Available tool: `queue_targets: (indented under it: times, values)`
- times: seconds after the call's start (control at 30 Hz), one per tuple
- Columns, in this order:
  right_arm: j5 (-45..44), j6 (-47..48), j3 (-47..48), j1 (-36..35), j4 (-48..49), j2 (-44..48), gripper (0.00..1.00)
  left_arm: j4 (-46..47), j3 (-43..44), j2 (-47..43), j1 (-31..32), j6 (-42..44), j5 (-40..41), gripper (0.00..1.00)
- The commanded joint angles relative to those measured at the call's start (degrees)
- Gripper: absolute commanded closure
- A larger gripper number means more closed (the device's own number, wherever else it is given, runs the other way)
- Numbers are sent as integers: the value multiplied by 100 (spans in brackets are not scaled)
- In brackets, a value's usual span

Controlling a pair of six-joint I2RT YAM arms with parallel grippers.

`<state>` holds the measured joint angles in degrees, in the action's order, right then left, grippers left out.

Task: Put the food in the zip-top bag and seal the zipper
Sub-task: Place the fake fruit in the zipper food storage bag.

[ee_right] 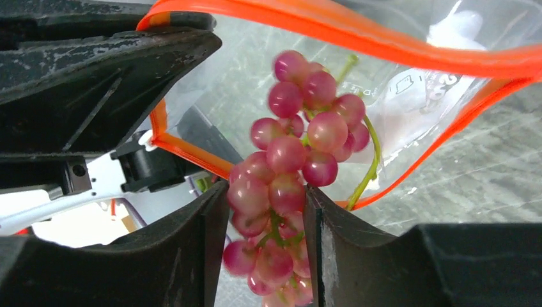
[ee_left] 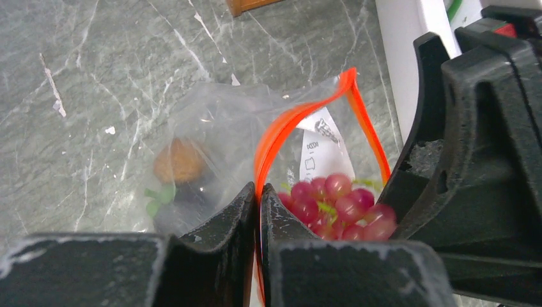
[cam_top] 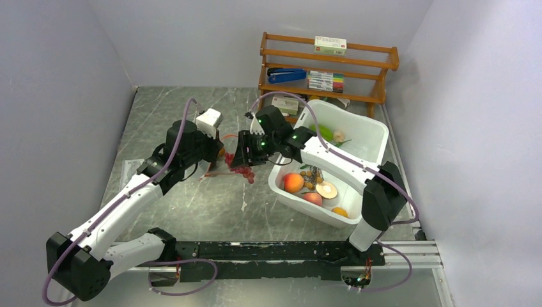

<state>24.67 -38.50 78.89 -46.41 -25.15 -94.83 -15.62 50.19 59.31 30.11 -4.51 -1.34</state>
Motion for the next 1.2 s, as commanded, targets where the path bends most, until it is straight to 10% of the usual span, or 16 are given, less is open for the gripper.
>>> queue_targets:
  times: [0.0, 0.37, 0.77, 1.17]
  values:
    - [194, -616, 122, -17, 226, -54, 53, 276, -8, -101, 32, -1, -165, 93]
    - [173, -1367, -188, 62, 1029, -52, 51, 231, -5, -82, 39, 3, -117, 93]
    - [-2692, -365, -1176, -360, 680, 1001, 51, 393, 10, 5, 34, -631, -174, 93]
    - [-3119, -477, -922, -553, 978, 84, 46, 225, 434, 166, 31, -1140, 34, 93]
